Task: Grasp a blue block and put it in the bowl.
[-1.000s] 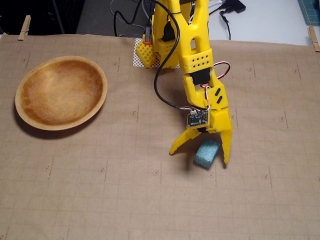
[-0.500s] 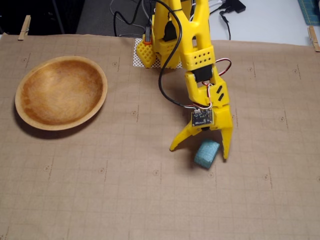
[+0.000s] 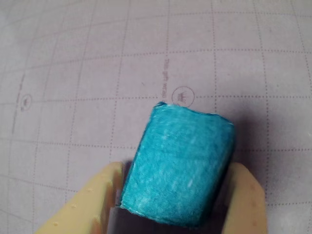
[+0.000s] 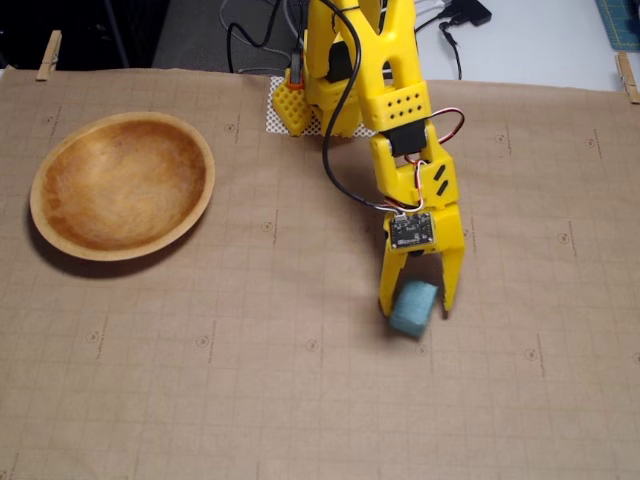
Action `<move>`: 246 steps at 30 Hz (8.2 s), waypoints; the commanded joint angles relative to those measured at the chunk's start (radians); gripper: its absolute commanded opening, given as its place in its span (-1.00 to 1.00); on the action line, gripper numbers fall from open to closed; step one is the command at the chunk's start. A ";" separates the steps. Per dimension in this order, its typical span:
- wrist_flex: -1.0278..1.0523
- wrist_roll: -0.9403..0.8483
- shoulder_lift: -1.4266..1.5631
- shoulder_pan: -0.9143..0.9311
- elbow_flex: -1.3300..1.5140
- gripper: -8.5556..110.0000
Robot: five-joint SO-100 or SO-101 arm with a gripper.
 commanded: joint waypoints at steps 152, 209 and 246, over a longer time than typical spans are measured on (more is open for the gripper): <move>0.581 -0.245 0.644 1.336 0.006 -0.90; 0.502 -0.322 0.229 1.470 -0.164 -0.27; 0.505 -0.304 0.709 1.014 -0.164 -0.27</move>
